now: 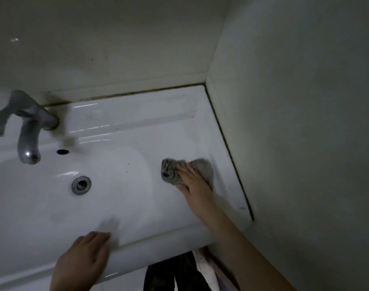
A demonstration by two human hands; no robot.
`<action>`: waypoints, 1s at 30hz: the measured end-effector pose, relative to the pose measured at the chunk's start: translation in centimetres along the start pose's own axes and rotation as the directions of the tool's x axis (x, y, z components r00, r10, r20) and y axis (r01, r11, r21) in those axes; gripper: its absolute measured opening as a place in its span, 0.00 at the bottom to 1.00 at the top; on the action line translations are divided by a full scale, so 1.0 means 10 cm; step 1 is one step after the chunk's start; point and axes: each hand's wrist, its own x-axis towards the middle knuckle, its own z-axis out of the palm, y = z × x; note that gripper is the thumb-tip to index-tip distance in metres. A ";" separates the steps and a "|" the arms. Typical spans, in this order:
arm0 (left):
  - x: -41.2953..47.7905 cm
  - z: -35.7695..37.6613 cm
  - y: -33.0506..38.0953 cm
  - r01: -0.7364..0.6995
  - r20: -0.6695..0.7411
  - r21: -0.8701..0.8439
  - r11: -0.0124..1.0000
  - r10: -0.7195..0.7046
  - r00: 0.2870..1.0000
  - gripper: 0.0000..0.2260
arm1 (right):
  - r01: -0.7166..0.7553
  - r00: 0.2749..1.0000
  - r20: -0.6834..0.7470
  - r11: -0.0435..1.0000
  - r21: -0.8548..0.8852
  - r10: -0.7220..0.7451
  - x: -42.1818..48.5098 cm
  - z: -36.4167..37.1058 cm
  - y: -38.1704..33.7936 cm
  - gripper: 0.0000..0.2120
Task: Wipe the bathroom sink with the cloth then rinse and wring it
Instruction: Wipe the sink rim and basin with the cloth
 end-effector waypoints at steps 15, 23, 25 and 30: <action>-0.03 -0.07 0.08 0.025 0.030 -0.011 1.000 -0.024 0.999 0.21 | -0.294 0.694 -0.679 0.955 0.035 0.239 -1.28 -0.87 -0.63 0.17; -0.04 -0.05 0.06 0.035 0.020 -0.034 0.999 -0.034 0.999 0.23 | -0.263 0.909 -0.412 0.851 -0.454 0.061 -0.87 -0.49 0.21 0.25; -0.04 -0.06 0.07 0.041 0.037 -0.032 0.999 -0.040 0.999 0.25 | -0.269 0.915 -0.393 0.865 -0.423 0.092 -0.92 -0.46 0.27 0.25; -0.04 -0.10 0.07 0.034 0.052 -0.033 0.999 -0.032 0.998 0.26 | -0.290 0.915 -0.375 0.886 -0.361 0.146 -0.98 -0.40 0.32 0.29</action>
